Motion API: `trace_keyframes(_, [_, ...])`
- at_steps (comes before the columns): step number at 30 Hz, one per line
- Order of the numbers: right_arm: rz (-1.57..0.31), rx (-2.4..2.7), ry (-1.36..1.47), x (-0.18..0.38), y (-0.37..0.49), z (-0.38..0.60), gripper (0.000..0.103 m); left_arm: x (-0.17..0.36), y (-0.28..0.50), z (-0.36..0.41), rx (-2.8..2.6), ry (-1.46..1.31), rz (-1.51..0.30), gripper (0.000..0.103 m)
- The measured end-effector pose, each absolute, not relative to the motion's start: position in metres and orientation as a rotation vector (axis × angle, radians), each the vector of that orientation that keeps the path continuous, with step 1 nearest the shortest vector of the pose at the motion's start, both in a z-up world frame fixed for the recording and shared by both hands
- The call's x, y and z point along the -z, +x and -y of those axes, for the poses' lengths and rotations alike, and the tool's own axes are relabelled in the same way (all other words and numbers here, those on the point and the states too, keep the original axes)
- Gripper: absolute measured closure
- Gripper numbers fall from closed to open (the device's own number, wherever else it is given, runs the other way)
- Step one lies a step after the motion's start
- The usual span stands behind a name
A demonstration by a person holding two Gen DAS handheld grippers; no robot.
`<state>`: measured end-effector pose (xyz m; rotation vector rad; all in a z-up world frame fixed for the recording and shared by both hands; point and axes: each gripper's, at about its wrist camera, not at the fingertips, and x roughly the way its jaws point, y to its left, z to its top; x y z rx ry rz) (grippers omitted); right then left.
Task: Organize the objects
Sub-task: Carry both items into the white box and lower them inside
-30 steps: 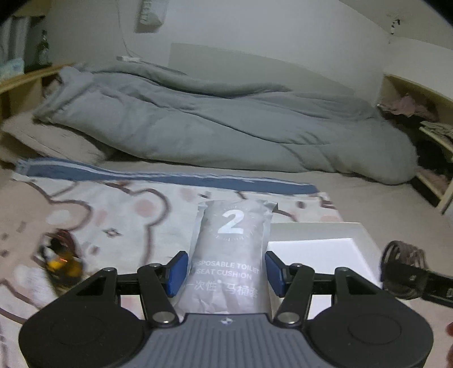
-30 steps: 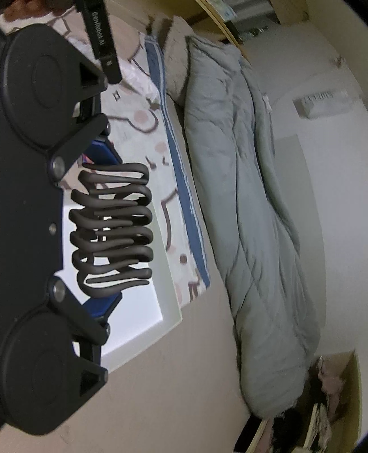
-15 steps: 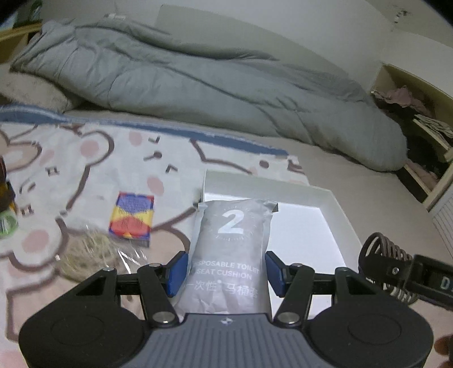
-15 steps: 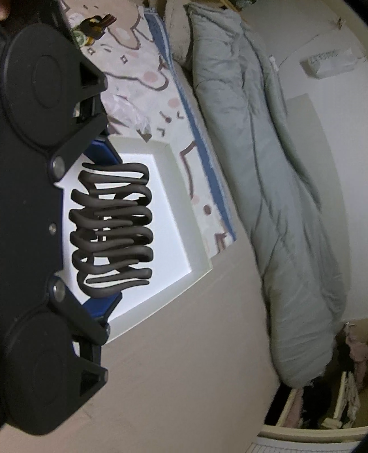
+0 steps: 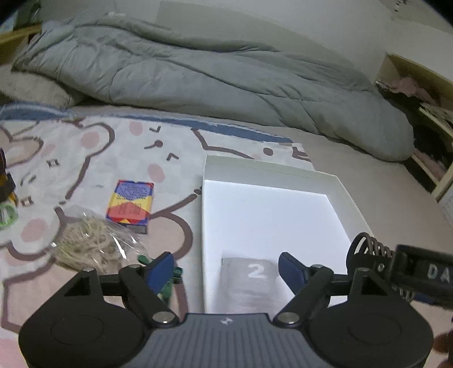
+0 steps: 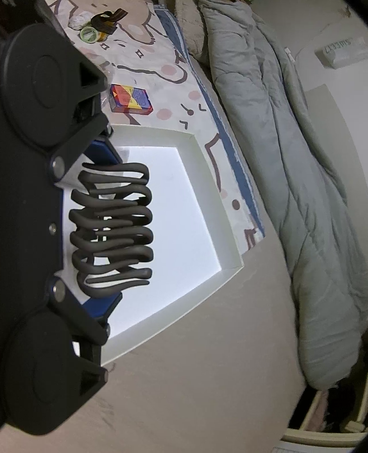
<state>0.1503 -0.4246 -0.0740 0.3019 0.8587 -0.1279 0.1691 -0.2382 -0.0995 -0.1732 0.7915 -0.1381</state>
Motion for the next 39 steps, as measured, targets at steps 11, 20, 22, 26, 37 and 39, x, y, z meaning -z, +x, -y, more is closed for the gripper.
trace_keyframes(11, [-0.972, 0.144, 0.239, 0.106, 0.167, 0.413, 0.011, 0.117, 0.173, 0.215, 0.119, -0.091, -0.853, 0.021])
trace_keyframes(20, [-1.026, 0.114, 0.081, 0.135, 0.19, 0.383, 0.011, 0.125, 0.179, 0.186, 0.09, -0.16, -0.882, 0.021])
trace_keyframes(22, [-1.037, 0.069, 0.046, 0.137, 0.193, 0.374, 0.011, 0.124, 0.18, 0.181, 0.087, -0.167, -0.879, 0.021])
trace_keyframes(26, [-1.019, -0.01, -0.043, 0.137, 0.192, 0.355, 0.011, 0.12, 0.182, 0.177, 0.087, -0.171, -0.87, 0.021])
trace_keyframes(37, [-1.077, 0.003, -0.076, 0.132, 0.17, 0.379, 0.01, 0.116, 0.177, 0.191, 0.131, -0.143, -0.877, 0.021])
trace_keyframes(39, [-1.096, 0.011, -0.065, 0.136, 0.168, 0.385, 0.01, 0.117, 0.175, 0.196, 0.139, -0.133, -0.882, 0.021])
